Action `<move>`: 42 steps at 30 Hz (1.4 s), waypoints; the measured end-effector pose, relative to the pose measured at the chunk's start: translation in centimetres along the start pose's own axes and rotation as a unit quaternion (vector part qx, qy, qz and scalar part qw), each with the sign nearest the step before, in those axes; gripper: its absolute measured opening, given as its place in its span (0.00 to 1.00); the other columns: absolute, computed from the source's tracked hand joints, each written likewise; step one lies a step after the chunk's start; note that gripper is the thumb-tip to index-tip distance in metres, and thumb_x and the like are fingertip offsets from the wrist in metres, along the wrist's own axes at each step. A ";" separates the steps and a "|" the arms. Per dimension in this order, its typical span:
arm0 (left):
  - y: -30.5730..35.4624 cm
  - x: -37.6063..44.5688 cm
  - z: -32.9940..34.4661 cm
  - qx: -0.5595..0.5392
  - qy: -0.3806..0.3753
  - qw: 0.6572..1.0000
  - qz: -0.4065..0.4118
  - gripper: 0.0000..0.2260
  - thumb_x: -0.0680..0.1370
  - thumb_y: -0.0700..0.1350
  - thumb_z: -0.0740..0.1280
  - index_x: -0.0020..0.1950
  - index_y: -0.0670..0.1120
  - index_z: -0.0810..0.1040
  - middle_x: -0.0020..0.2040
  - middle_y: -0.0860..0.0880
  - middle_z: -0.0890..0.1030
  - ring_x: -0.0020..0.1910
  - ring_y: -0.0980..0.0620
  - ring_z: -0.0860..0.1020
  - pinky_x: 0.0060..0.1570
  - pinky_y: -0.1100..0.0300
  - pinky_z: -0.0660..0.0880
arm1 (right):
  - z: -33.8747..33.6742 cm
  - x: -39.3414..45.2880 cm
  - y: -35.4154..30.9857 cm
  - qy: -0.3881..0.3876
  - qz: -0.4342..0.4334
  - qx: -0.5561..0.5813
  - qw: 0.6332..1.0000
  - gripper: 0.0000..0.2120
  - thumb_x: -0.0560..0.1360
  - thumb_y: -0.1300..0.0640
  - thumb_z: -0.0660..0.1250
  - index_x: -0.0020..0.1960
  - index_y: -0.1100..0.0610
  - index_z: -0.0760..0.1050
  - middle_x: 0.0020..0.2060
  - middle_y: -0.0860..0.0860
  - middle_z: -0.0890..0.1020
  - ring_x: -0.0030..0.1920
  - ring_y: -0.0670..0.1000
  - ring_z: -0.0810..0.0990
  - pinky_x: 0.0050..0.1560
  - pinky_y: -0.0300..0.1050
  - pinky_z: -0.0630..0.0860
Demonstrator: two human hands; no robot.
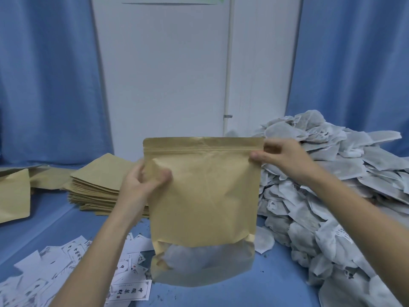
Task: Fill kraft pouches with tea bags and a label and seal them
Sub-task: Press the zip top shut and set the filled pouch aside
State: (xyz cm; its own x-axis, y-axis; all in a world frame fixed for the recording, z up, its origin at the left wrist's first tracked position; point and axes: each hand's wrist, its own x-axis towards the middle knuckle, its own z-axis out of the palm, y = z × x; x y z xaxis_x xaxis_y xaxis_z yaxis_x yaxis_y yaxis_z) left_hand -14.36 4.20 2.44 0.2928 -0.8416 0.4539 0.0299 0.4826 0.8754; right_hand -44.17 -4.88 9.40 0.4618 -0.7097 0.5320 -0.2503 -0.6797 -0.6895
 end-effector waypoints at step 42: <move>-5.0 2.1 -17.5 -0.322 0.278 0.876 -0.225 0.25 0.82 0.53 0.56 0.77 0.51 0.54 0.74 0.43 0.65 0.65 0.31 0.70 0.63 0.40 0.69 | 39.6 14.8 0.6 -0.098 0.063 -0.180 0.977 0.28 0.78 0.48 0.59 0.73 0.61 0.59 0.71 0.57 0.65 0.71 0.56 0.63 0.68 0.46 0.58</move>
State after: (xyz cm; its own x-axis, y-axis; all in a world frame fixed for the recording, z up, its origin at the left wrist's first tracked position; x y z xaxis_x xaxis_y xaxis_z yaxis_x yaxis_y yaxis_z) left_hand 2.85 4.32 -3.88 0.5274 -0.8202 -0.2218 0.7433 0.3189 0.5881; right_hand -3.75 -8.47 -2.58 0.5538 -0.7666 0.3251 -0.5822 -0.6356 -0.5070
